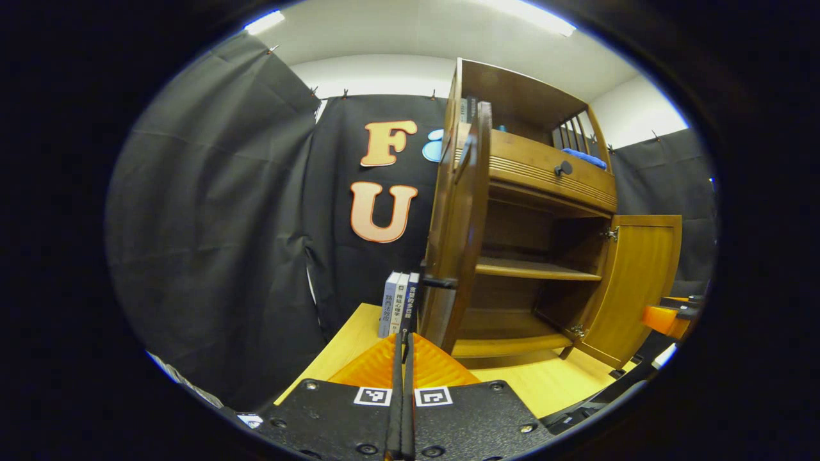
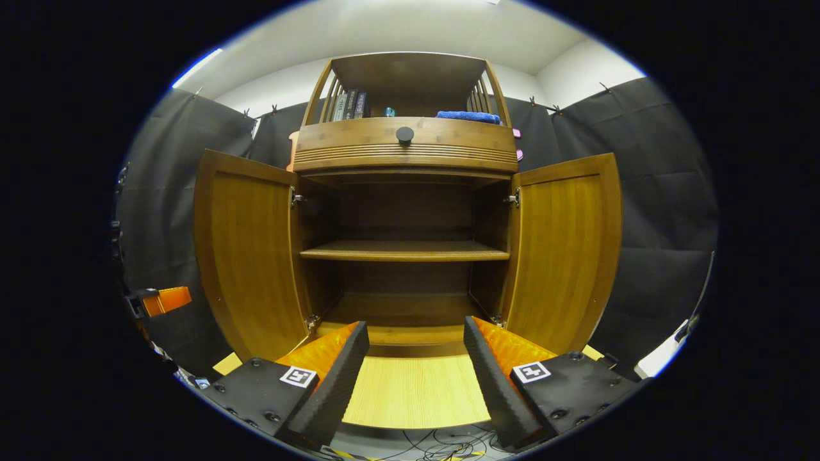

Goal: Open the right door of the double-door shoe cabinet with the right hand, and open the left door with the left hand.

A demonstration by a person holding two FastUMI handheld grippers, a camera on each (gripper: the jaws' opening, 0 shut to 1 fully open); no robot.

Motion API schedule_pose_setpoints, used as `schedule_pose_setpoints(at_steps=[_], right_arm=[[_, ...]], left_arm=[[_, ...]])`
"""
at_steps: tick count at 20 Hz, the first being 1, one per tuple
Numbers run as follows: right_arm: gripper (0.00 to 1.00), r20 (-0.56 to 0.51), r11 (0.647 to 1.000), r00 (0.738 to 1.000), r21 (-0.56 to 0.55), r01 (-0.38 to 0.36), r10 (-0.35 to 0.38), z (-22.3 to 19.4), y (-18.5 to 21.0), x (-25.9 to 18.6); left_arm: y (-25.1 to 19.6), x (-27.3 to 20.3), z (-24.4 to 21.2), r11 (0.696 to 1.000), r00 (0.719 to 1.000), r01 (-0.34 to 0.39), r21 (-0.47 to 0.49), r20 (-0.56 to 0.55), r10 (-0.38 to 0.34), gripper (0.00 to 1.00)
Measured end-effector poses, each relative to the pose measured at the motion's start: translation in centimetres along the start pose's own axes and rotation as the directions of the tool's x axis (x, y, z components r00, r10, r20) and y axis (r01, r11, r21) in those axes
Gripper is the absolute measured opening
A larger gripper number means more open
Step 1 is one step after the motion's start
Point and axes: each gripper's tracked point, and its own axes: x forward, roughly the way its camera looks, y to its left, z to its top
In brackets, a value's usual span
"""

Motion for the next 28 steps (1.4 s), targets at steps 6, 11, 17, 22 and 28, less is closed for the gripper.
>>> schedule_pose_setpoints(at_steps=[6, 11, 17, 22, 28], right_arm=[[0.90, 0.005, 1.000, 1.000, 0.007, 0.019, -0.019, 1.3, -0.8, -0.2], [0.90, 0.030, 0.999, 0.998, 0.013, 0.048, -0.048, 2.3, -2.1, -0.8], [0.90, 0.026, 0.997, 0.997, 0.027, 0.068, -0.069, 2.2, -3.9, -1.9], [0.90, 0.040, 0.995, 0.994, 0.035, 0.098, -0.100, 2.4, -5.3, -2.7], [0.90, 0.052, 0.992, 0.991, 0.037, 0.118, -0.120, 2.6, -6.2, -3.1]], left_arm=[[-4.4, -1.3, 3.1, 0.995, 0.995, 0.096, -0.005, 0.021, -0.096, 0.28], [-8.0, -1.9, 4.6, 0.988, 0.987, 0.152, 0.028, 0.052, -0.153, 0.46], [-10.2, -1.9, 4.1, 0.982, 0.981, 0.189, -0.015, 0.048, -0.188, 0.78], [-11.5, -2.3, 4.7, 0.978, 0.977, 0.207, -0.025, 0.062, -0.205, 0.86], [-11.8, -2.5, 5.4, 0.982, 0.979, 0.189, -0.004, 0.083, -0.188, 0.92]])
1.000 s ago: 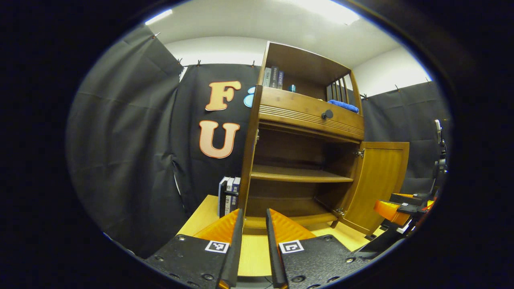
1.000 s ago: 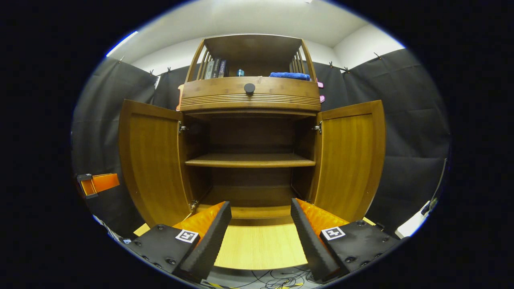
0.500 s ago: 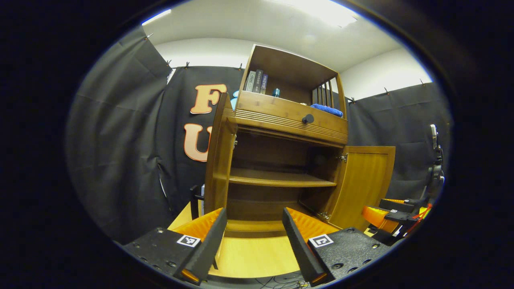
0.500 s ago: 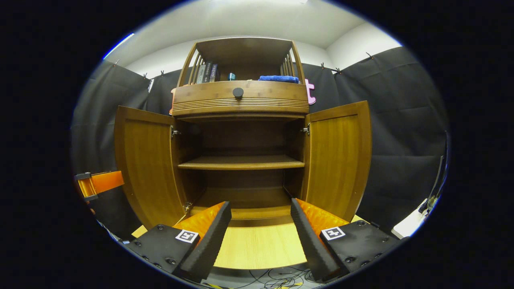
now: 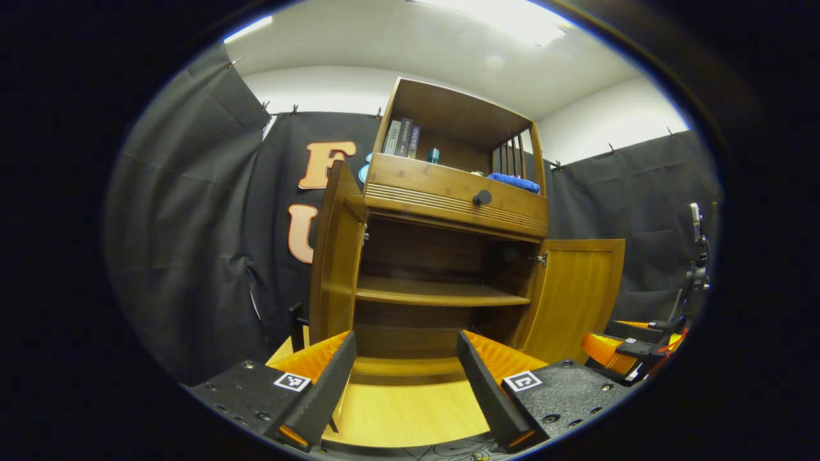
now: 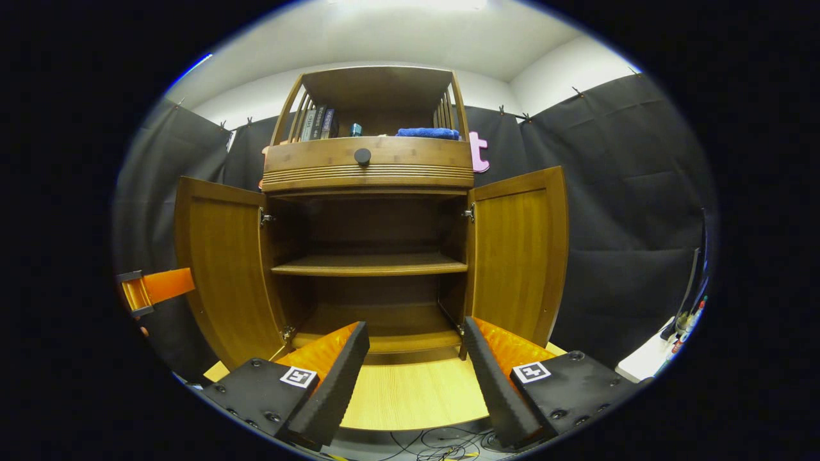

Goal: Open the right door of the double-door shoe cabinet with the right hand, and open the left door with the left hand.

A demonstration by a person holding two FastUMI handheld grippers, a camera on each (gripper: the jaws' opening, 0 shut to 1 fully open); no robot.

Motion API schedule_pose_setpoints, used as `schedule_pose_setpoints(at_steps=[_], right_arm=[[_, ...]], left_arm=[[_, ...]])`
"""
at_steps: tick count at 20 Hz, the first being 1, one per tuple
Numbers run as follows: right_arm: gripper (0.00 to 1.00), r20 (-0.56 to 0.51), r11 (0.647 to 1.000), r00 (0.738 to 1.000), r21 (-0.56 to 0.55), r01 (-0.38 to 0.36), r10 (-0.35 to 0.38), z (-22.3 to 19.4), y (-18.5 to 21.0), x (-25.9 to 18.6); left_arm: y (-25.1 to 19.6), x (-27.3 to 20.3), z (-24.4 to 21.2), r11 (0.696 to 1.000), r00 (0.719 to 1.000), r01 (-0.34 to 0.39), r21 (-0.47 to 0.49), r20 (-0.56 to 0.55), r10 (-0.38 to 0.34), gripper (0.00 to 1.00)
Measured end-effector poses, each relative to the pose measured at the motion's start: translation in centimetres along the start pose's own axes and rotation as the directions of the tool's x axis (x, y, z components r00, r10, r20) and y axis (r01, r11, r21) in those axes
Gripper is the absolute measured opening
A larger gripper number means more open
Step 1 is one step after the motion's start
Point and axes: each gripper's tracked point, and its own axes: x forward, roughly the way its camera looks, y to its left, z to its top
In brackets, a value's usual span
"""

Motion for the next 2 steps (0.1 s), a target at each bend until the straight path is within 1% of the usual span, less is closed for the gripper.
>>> schedule_pose_setpoints(at_steps=[1, 2], right_arm=[[0.90, -0.001, 1.000, 1.000, 0.001, 0.000, 0.000, -0.01, 0.08, 0.02], [0.90, -0.002, 1.000, 1.000, 0.001, -0.002, 0.002, -0.05, 0.11, -0.03]], left_arm=[[0.00, -0.05, -0.07, 1.000, 1.000, -0.003, 0.000, -0.001, 0.003, 0.95], [0.15, 0.06, -0.04, 1.000, 1.000, -0.009, -0.001, -0.004, 0.009, 0.94]])
